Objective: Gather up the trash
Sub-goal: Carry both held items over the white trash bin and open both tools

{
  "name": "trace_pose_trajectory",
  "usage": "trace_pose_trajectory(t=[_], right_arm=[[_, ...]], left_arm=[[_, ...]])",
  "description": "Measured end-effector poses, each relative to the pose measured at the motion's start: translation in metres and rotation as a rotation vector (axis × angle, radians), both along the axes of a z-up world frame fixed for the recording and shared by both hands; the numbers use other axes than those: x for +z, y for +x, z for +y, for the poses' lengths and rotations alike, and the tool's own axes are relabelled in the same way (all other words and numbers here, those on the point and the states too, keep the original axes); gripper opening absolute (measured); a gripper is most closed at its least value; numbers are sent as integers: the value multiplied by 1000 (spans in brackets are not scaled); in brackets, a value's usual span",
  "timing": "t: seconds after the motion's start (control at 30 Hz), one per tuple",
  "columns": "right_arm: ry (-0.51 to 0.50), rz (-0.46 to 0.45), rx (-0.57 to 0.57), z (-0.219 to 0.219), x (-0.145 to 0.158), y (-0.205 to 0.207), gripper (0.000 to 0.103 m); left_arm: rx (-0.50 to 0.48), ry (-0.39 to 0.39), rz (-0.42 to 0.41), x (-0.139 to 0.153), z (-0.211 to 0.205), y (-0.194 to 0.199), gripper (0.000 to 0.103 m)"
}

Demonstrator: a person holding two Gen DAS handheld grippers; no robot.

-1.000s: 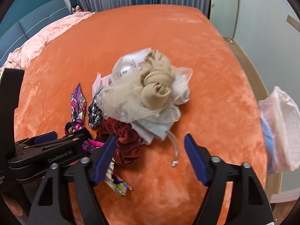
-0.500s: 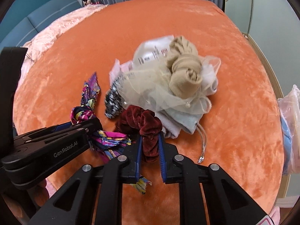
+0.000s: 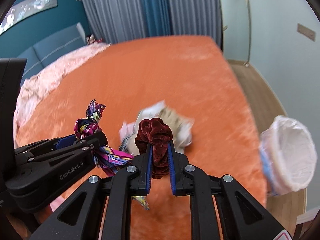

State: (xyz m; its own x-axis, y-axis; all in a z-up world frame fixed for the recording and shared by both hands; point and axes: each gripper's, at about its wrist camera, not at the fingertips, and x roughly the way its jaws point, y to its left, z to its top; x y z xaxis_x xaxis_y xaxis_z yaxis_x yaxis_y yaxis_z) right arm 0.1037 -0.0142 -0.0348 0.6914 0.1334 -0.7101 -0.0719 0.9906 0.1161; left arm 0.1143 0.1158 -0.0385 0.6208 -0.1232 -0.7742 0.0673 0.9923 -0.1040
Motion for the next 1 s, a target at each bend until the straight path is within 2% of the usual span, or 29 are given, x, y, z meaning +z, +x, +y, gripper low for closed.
trace_pose_trajectory(t=[0.23,0.47,0.8,1.0], right_arm=[[1,-126,-146,-67,52,-22,14],[-27,-187,-323,-142,74,-44,14],[37,-170,-553,-239,55,-64,13],[58,-138,-643,-272,31,-67,13]], left_arm=[[-154,9,-105,49,-74,-7,34],[-307,9,-158,75,-148,-5,34],[-520,-13,-171,72,-234,4,34],[-615,-12,-173,60,-283,4,35]])
